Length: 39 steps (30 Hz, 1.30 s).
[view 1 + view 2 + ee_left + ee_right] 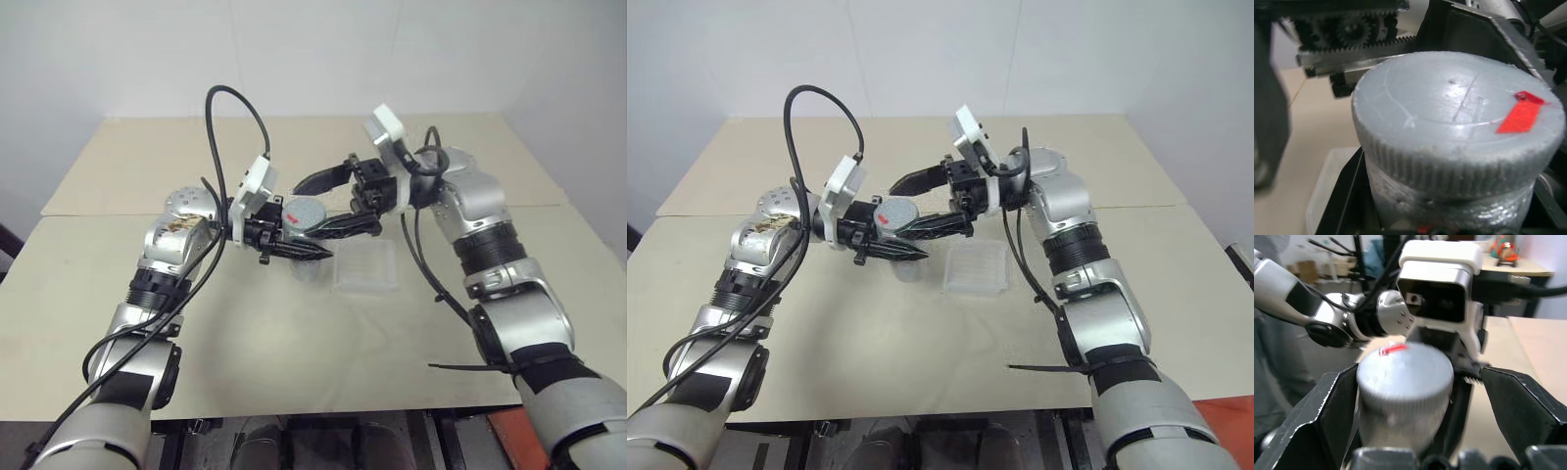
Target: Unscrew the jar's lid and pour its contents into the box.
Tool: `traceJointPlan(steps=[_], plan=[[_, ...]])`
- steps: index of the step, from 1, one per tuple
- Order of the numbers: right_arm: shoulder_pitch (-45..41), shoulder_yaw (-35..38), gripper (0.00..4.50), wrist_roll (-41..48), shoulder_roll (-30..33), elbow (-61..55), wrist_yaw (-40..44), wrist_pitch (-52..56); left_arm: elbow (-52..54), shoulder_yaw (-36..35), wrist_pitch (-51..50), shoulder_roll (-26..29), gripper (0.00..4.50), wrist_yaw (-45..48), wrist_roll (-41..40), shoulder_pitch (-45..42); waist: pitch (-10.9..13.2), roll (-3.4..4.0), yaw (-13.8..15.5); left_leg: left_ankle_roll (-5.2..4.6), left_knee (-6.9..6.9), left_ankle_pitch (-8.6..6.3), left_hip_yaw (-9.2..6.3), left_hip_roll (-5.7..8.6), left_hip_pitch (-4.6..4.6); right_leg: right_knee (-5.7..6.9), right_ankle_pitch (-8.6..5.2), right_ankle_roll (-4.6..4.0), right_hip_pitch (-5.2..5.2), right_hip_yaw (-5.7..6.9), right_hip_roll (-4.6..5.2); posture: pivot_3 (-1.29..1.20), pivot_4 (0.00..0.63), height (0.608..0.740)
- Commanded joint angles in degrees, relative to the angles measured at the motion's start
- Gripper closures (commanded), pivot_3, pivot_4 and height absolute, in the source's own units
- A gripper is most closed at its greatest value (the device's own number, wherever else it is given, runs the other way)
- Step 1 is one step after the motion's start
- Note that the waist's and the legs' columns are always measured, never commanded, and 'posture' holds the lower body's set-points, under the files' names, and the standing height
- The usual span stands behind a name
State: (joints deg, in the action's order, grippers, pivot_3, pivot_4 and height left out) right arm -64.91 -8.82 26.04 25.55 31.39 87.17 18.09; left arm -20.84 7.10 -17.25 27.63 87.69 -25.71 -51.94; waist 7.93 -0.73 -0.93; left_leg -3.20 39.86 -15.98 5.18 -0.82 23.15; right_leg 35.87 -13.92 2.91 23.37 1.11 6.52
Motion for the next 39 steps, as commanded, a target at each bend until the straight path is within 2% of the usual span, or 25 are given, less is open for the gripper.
traceJointPlan(steps=[1, 4, 10, 16, 21, 27, 39], plan=[[2.83, 5.19, 0.03, 0.94, 3.8, -6.5, -4.21, 2.63, -1.96, -2.66, 1.33, 0.69, 2.45, -2.43, 0.85, -2.23, 0.0, 0.0, 0.2, 0.0, 0.0, 0.0, -0.02, 0.01, 0.01, -0.01, 0.0, 0.0, -0.01, 0.02, 0.02, 0.0, 0.15, 0.74], [6.4, 7.16, 0.03, 0.46, 5.42, -13.84, -11.1, 5.8, -4.07, -2.98, 2.33, 0.25, 2.45, -4.0, 2.14, -2.89, 0.0, 0.0, 0.07, 0.0, -0.02, 0.0, 0.02, -0.01, 0.01, -0.01, 0.0, 0.0, 0.02, 0.0, 0.0, 0.0, 0.15, 0.74], [12.0, 8.87, 0.03, 1.16, 4.44, -32.56, -30.14, 20.74, -6.94, -2.71, 3.32, -1.35, 2.45, -7.12, 4.37, -3.95, 0.0, 0.0, -0.14, 0.01, -0.03, 0.01, 0.09, -0.02, 0.01, 0.04, 0.0, 0.0, 0.1, -0.05, 0.0, 0.0, 0.15, 0.74], [14.3, 8.68, 0.03, 4.85, 1.0, -45.63, -39.31, 29.97, -8.88, -2.3, 4.29, -2.24, 2.45, -7.35, 6.01, -5.0, 0.0, 0.0, 0.1, 0.0, -0.02, 0.0, 0.1, 0.0, 0.06, 0.04, 0.0, 0.0, 0.13, -0.06, 0.0, 0.0, 0.15, 0.74], [13.94, 7.06, 0.03, 4.94, -1.4, -47.43, -43.44, 31.4, -9.77, -2.35, 4.75, -2.78, 2.45, -7.37, 6.64, -5.7, 0.0, 0.0, 0.23, 0.0, -0.02, 0.0, 0.07, 0.08, 0.06, 0.04, 0.0, 0.0, 0.11, -0.04, 0.0, 0.0, 0.15, 0.74], [11.81, 3.05, 0.03, 0.54, -4.85, -40.75, -46.25, 28.03, -9.01, -2.42, 4.67, -2.89, 2.45, -7.07, 6.49, -5.48, 0.0, 0.0, -0.07, -0.01, -0.02, 0.0, 0.09, 0.08, 0.04, 0.04, 0.0, 0.0, 0.11, -0.07, -0.03, 0.0, 0.15, 0.74], [10.55, 2.9, 0.03, -1.13, -6.3, -37.04, -45.96, 25.78, -7.39, -2.41, 4.16, -2.27, 2.45, -6.54, 6.28, -4.34, 0.0, 0.0, -0.15, 0.0, -0.03, 0.0, 0.07, 0.07, 0.05, 0.04, 0.0, 0.0, 0.13, -0.03, -0.04, 0.0, 0.15, 0.74]])
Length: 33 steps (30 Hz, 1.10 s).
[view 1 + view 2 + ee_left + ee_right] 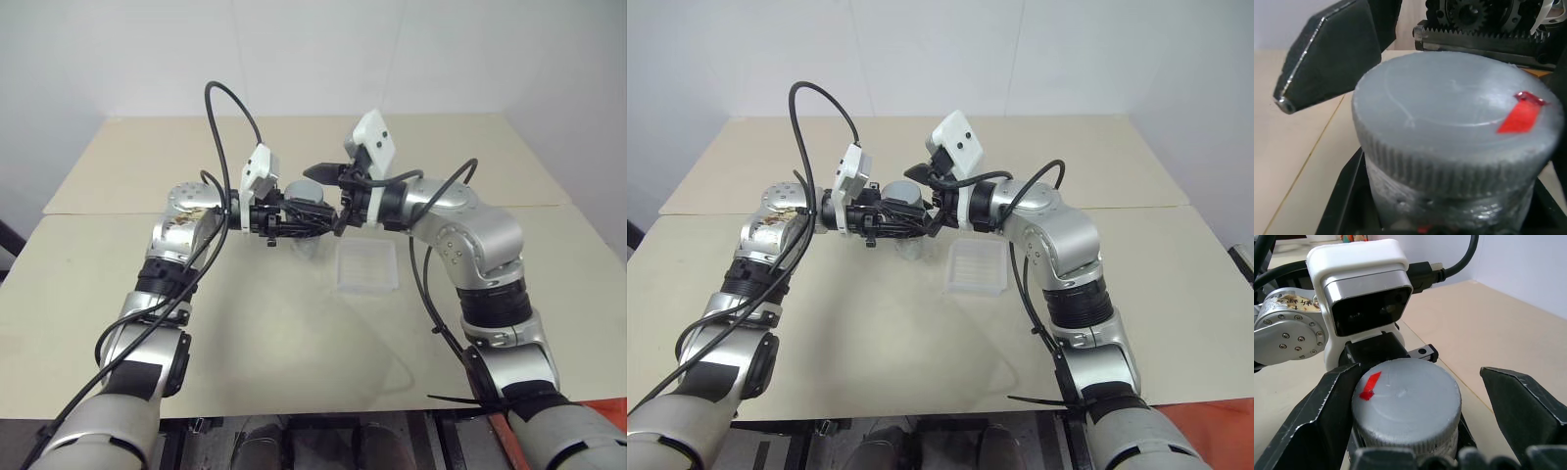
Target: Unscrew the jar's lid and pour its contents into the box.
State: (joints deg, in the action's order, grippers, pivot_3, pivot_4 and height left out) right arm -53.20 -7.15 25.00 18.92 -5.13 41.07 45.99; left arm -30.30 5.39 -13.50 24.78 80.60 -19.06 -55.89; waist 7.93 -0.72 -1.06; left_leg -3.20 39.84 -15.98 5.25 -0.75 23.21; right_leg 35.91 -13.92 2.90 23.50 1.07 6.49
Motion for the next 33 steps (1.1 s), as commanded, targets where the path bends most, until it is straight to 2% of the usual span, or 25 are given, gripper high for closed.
traceJointPlan(steps=[1, 10, 20, 27, 33], plan=[[-0.93, 1.58, 0.03, -0.07, 0.81, -0.29, 0.52, -2.38, 2.09, -0.71, 0.36, 0.67, 2.45, 0.66, -0.4, -0.44, 0.0, 0.0, -0.03, 0.0, 0.0, 0.0, 0.0, 0.0, 0.0, 0.0, 0.0, 0.0, 0.0, 0.0, 0.0, 0.0, 0.15, 0.74], [1.89, 3.66, 0.03, -0.21, 6.46, 2.64, 4.43, -5.47, 2.97, -1.06, 0.08, 1.9, 2.45, 1.78, -0.93, 0.24, 0.0, 0.0, 0.01, 0.0, 0.0, 0.0, 0.01, 0.0, 0.0, -0.01, 0.0, 0.0, 0.0, -0.01, 0.0, 0.0, 0.15, 0.74], [2.8, 6.51, 0.03, 1.23, 9.83, 5.1, 6.74, -7.0, 4.58, -1.37, -0.38, 3.09, 2.45, 1.77, -1.4, 1.65, 0.0, 0.0, 0.38, -0.01, 0.0, 0.0, -0.01, -0.05, 0.03, -0.02, 0.0, 0.0, -0.01, -0.02, 0.03, 0.0, 0.15, 0.74], [5.59, 7.33, 0.03, 2.94, 12.4, 1.24, 10.57, -6.97, 4.05, -1.61, -0.33, 2.99, 2.45, 0.88, -1.05, 1.65, 0.0, 0.0, 0.23, -0.01, 0.0, 0.0, 0.03, -0.02, 0.02, -0.04, 0.0, 0.0, 0.0, -0.06, -0.01, 0.0, 0.15, 0.74], [5.15, 7.03, 0.03, 6.72, 9.85, -5.6, 9.04, -3.8, 3.41, -1.29, -0.03, 1.74, 2.45, -0.15, -0.8, 1.06, 0.0, 0.0, 0.15, -0.01, 0.0, -0.01, 0.02, -0.05, 0.01, -0.04, 0.0, 0.0, 0.01, -0.08, -0.01, 0.0, 0.15, 0.74]])
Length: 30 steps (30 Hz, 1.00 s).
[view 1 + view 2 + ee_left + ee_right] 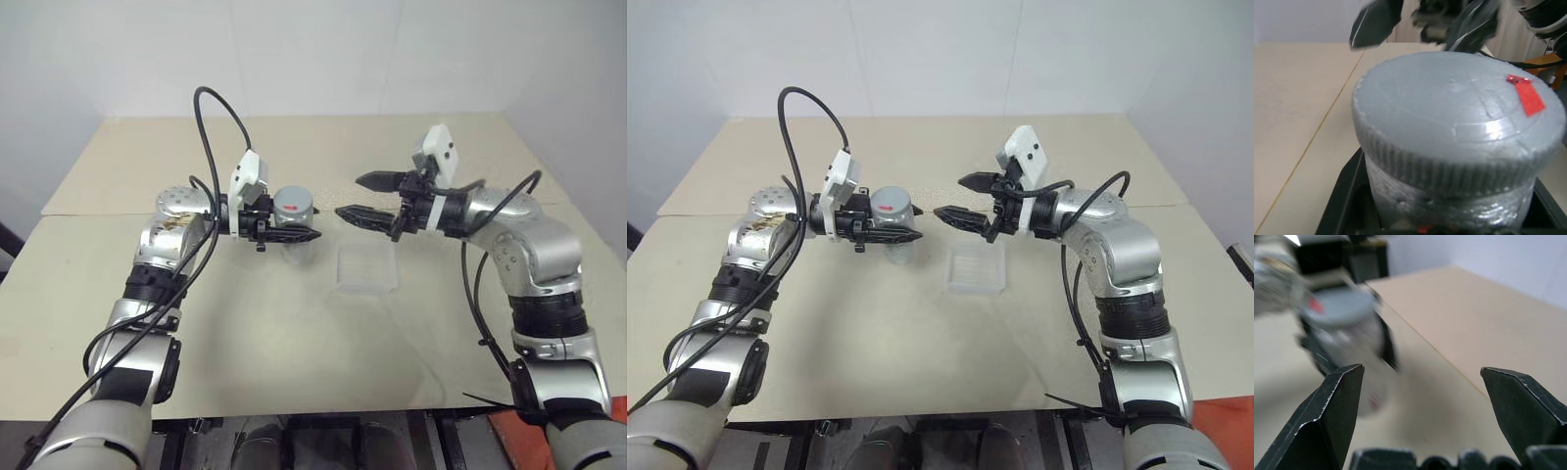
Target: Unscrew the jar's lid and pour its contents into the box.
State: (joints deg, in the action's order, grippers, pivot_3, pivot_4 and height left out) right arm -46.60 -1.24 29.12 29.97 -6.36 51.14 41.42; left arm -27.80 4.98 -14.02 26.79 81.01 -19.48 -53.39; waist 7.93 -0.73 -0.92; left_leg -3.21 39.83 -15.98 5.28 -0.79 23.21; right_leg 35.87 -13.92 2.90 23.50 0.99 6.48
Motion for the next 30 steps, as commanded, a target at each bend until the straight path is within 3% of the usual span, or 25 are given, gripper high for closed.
traceJointPlan(steps=[1, 14, 30], plan=[[-1.89, 0.8, 0.03, 2.71, -2.15, -4.87, -2.12, 1.13, 0.74, -0.85, 0.57, -0.53, 2.45, -0.74, -0.31, -1.59, 0.0, 0.0, 0.02, 0.0, 0.0, 0.0, 0.0, 0.0, 0.0, 0.0, 0.0, 0.0, 0.0, 0.0, 0.0, 0.0, 0.15, 0.74], [-5.79, -4.92, 0.03, -3.52, -10.6, -2.25, -11.04, -0.67, 0.04, -0.91, 0.93, -2.01, 2.45, -1.52, -0.05, -2.29, 0.0, 0.0, 0.02, 0.01, 0.01, 0.01, 0.0, 0.04, 0.0, 0.02, 0.0, 0.0, 0.0, 0.03, 0.0, 0.0, 0.15, 0.74], [-6.05, -5.15, 0.03, -5.81, -11.92, 0.28, -11.86, -0.99, 0.99, -1.12, 0.42, -1.15, 2.45, -1.29, -0.29, -1.57, 0.0, 0.0, -0.16, 0.01, 0.0, 0.01, -0.01, 0.04, -0.01, 0.03, 0.0, 0.0, 0.0, 0.05, 0.0, 0.0, 0.15, 0.74]])
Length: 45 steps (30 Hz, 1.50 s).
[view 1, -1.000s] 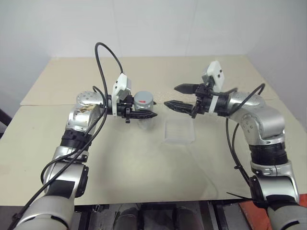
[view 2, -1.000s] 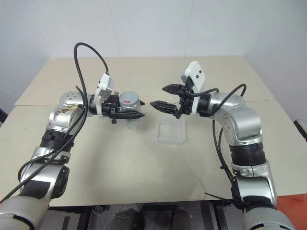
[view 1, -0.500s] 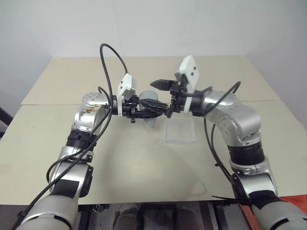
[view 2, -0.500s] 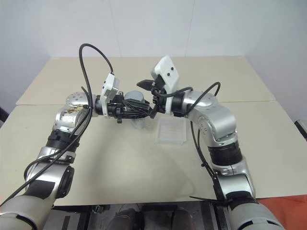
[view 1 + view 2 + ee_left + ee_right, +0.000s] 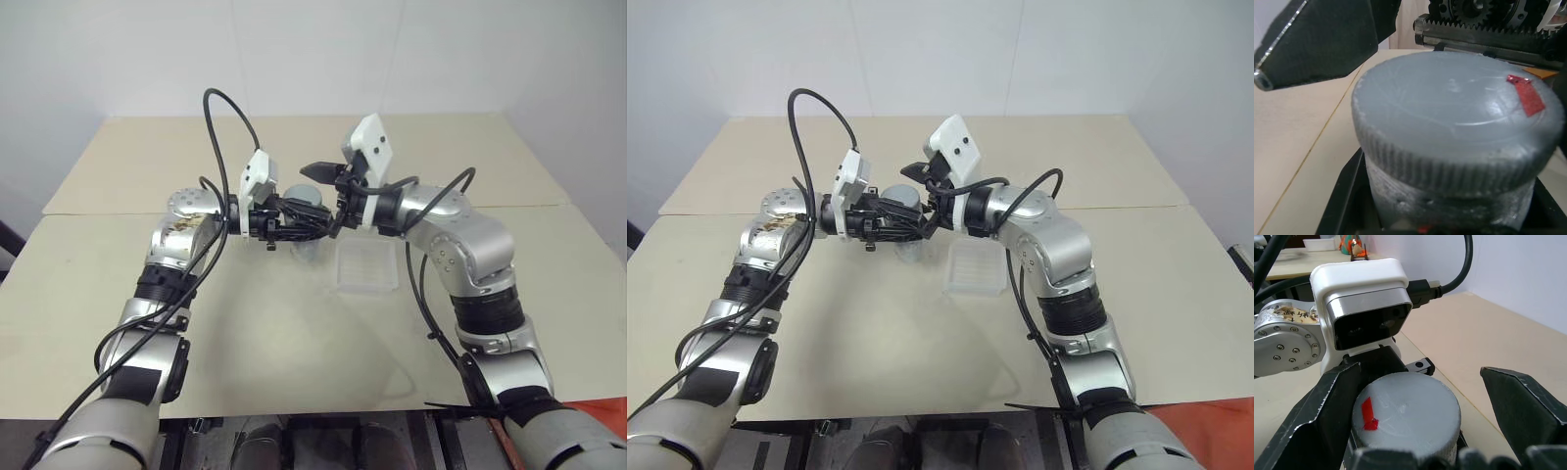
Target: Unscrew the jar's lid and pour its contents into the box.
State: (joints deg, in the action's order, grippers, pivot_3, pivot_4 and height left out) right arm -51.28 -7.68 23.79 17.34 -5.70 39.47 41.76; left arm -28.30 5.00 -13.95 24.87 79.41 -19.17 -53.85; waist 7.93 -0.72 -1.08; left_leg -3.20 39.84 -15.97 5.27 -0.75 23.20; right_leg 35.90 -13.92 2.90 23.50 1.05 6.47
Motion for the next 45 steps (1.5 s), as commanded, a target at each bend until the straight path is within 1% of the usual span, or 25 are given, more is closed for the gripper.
traceJointPlan(steps=[1, 9, 17, 36, 45], plan=[[-1.27, 1.4, 0.03, -0.59, 1.11, -0.33, -0.04, -1.4, 1.49, -1.16, 0.3, 0.87, 2.45, 0.36, -0.62, -1.14, 0.0, 0.0, 0.0, 0.0, 0.0, 0.0, 0.0, 0.0, 0.0, 0.0, 0.0, 0.0, 0.0, 0.0, 0.0, 0.0, 0.15, 0.74], [-0.26, 3.07, 0.03, -0.62, 4.38, 0.07, 1.1, -1.21, 1.7, -1.32, 0.09, 1.53, 2.45, 0.69, -0.73, -1.09, 0.0, 0.0, 0.0, 0.0, 0.0, 0.0, 0.0, 0.0, 0.0, 0.0, 0.0, 0.0, 0.0, -0.01, 0.0, 0.0, 0.15, 0.74], [0.71, 3.87, 0.03, 0.74, 6.13, -0.5, 0.59, -0.04, 1.98, -1.22, 0.01, 1.8, 2.45, 0.71, -0.85, -0.78, 0.0, 0.0, 0.03, 0.0, 0.0, 0.0, 0.0, 0.0, 0.0, 0.0, 0.0, 0.0, 0.0, -0.01, 0.0, 0.0, 0.15, 0.74], [3.08, 6.39, 0.03, 2.74, 12.52, -0.43, 1.82, -0.76, 1.7, -1.14, 0.2, 2.25, 2.45, 1.1, -1.11, -1.01, 0.0, 0.0, 0.31, -0.01, 0.0, -0.01, -0.01, -0.01, 0.02, -0.05, 0.0, 0.0, -0.03, -0.02, 0.03, 0.0, 0.15, 0.74], [4.6, 7.92, 0.03, 4.35, 14.37, -3.26, 3.55, 0.22, 1.0, -1.25, 0.34, 1.78, 2.45, 0.76, -0.74, -1.43, 0.0, 0.0, 0.16, -0.01, 0.0, -0.01, 0.02, -0.02, 0.01, -0.04, 0.0, 0.0, 0.0, -0.07, 0.0, 0.0, 0.15, 0.74]])
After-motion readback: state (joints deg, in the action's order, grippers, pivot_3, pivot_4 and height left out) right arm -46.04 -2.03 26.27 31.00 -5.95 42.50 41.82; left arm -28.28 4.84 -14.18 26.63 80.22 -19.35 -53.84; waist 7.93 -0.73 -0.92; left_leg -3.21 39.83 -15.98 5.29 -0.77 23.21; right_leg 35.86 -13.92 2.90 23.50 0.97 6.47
